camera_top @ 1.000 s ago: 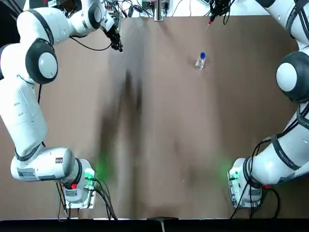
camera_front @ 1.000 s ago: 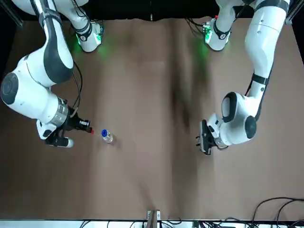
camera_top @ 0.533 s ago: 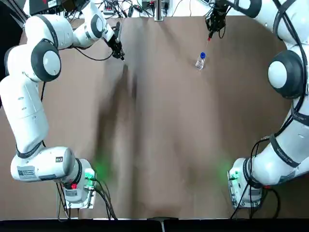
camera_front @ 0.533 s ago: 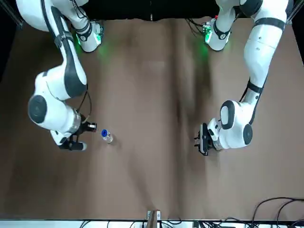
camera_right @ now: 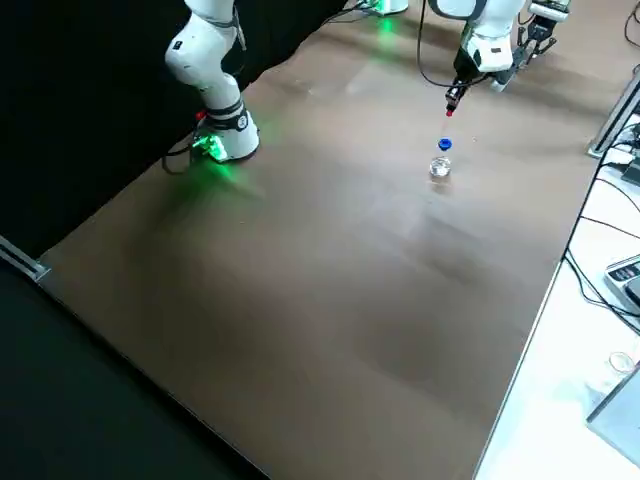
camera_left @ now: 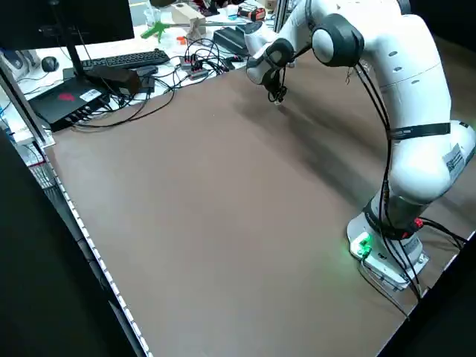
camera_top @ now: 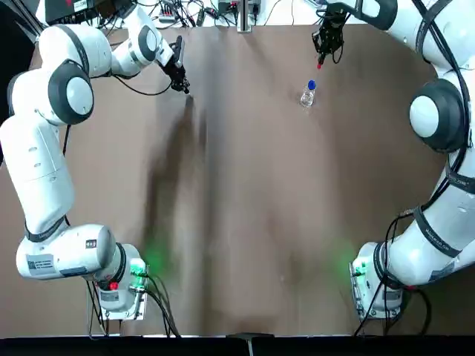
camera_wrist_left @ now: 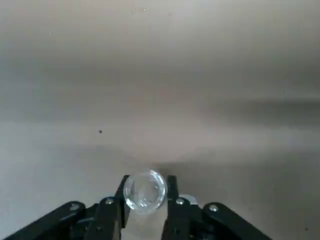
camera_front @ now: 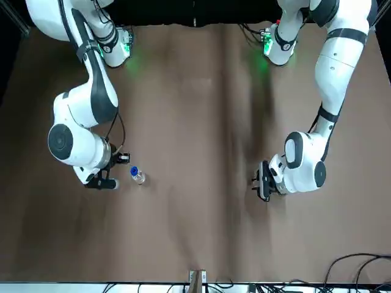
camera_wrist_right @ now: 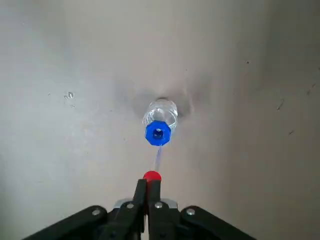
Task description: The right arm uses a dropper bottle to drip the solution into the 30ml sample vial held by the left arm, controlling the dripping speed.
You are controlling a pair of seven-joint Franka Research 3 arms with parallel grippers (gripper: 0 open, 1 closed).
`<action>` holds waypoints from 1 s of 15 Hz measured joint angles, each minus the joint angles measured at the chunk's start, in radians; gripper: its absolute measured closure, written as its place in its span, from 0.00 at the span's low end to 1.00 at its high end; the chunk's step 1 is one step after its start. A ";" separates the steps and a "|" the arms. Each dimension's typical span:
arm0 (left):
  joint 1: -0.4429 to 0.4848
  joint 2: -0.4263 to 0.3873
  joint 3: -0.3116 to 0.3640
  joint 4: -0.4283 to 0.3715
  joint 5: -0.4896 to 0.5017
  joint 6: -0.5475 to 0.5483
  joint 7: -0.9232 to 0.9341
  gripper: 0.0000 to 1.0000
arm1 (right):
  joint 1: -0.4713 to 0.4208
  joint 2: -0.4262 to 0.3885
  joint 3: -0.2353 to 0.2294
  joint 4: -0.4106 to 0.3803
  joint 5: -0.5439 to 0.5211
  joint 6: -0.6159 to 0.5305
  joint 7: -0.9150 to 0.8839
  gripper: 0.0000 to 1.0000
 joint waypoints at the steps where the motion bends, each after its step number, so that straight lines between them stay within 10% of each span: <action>1: 0.000 0.001 0.000 0.000 0.000 0.001 0.000 0.68 | 0.000 0.000 0.000 0.000 0.000 0.000 0.000 0.96; 15: 0.001 0.023 0.001 0.000 0.000 0.029 0.000 0.65 | -0.004 0.001 -0.001 0.011 0.000 0.012 0.000 0.96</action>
